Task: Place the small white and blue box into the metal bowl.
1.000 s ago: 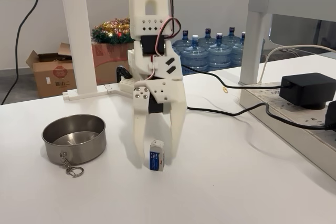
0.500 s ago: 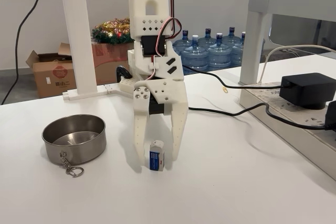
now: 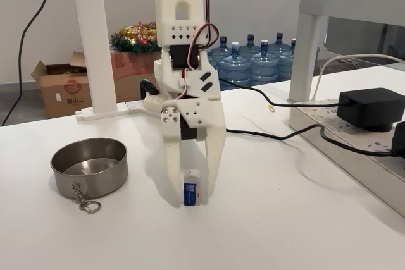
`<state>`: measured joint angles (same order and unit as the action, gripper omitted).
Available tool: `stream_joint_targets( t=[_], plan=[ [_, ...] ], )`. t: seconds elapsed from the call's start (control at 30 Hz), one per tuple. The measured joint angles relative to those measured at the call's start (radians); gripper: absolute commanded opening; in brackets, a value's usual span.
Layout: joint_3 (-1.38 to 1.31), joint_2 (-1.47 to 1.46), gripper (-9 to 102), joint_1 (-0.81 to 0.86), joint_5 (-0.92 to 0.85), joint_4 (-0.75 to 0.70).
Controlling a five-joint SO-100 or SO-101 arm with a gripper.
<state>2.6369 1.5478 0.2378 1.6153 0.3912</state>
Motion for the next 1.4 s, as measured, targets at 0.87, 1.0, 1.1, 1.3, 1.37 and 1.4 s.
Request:
stream_joint_targets(
  t=[0.87, 1.0, 1.1, 1.3, 1.37, 1.4],
  plan=[
    [0.163, 0.376, 4, 0.183, 0.000, 0.000],
    [0.225, 0.451, 4, 0.258, 0.000, 0.000],
    [0.278, 0.506, 4, 0.360, 0.000, 0.000],
    [0.337, 0.557, 5, 0.466, 0.000, 0.000],
    [0.344, 0.557, 5, 0.482, 0.000, 0.000],
    [0.345, 0.557, 5, 0.499, 0.000, 0.000]
  ],
)
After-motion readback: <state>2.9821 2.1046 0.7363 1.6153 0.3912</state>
